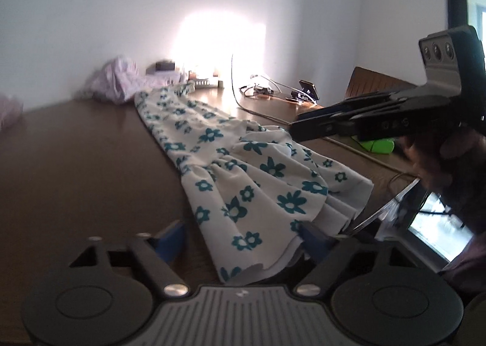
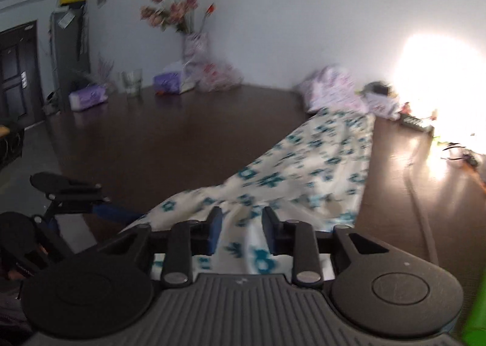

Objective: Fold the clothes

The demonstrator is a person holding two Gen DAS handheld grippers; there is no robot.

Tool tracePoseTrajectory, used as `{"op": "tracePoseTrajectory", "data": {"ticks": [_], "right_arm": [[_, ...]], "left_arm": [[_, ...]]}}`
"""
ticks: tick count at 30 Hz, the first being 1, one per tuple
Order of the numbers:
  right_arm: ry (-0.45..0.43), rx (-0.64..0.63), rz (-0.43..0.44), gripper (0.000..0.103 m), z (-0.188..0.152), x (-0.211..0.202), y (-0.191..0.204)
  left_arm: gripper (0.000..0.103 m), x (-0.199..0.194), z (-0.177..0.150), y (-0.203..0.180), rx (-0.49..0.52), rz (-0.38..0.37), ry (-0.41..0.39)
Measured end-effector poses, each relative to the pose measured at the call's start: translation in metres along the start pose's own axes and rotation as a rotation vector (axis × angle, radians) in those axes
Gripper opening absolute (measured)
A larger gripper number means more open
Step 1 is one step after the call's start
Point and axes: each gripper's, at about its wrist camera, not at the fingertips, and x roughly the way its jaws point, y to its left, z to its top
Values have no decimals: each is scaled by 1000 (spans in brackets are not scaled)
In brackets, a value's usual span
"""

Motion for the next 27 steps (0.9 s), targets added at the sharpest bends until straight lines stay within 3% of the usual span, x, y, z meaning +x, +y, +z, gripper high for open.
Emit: {"op": "tracePoseTrajectory", "data": {"ticks": [1,3,6,7,9,14,17,21,22,24,27], "right_arm": [[26,-5,8,19,-2,7,5],[84,-10,18,13,-7,21,14],[92,38,28,13,-14,20,16],[103,58,40,14,-14,19,13],[131,119,80,14,-12,16,3],[161,277,196,15,-7,13,-27],[177,289,223,15,-6,15,-28],[121,202,169,17,-3,-13,-28],[91,142,153,20,-6,-25,-27],[31,22,121,43,-13,-51,-25],[62,-57,51,44,-32,-64,-26]], "left_arm": [[61,0,0,0,-20,-5,-2],[56,-1,1,0,-59,-16,-7],[54,-2,3,-1,-119,-29,-20],[47,-1,5,-3,-137,-28,-26],[45,0,8,-8,-147,-24,-35],[52,-4,9,-34,37,-37,-78],[68,1,7,-47,152,-50,-86],[69,17,5,-58,317,-56,-30],[71,19,3,-60,364,-64,-22],[70,25,1,-60,437,-84,8],[70,30,-1,-58,505,-105,38]]}}
